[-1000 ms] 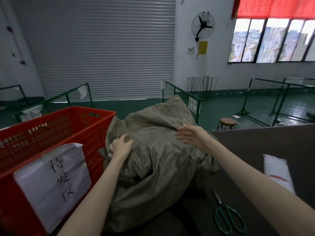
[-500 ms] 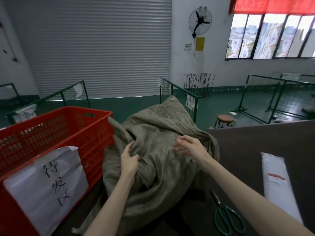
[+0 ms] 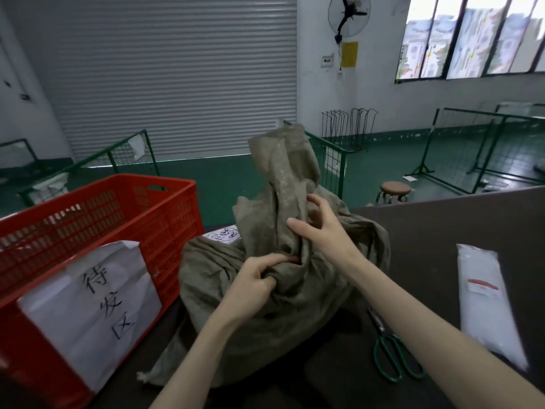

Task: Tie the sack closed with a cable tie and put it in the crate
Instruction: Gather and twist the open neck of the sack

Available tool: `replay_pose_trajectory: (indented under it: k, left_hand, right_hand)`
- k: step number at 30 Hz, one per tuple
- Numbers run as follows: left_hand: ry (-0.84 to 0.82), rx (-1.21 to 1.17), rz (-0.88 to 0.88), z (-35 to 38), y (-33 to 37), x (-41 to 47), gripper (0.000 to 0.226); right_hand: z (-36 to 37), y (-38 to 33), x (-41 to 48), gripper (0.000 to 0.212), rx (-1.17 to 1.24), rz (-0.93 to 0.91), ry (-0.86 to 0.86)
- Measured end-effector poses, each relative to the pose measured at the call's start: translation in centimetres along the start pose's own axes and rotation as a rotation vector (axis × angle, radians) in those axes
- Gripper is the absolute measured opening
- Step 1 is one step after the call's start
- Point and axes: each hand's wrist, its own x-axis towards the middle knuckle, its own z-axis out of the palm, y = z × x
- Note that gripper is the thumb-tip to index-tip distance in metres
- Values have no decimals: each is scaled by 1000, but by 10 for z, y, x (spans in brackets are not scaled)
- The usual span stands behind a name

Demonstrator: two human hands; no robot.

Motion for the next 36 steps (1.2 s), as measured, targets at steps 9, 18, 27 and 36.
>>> replay_pose_trajectory:
  k: [9,18,27,36]
  left_hand:
    - [-177,122,40,10,0,-26,40]
    - [567,20,-289,53,-52,-41,26]
    - [911,-353,-857,77,-74,-49,75]
    - [334,-1173,-909,96,-68,-37,50]
  right_hand:
    - [-14,20,-11,74,-77,39,266]
    - [-38,37,-32,65,-380,52,366]
    - [-43,69,-61,22,-659,223,134]
    - [-32,111,-97,38,-714,420,-166]
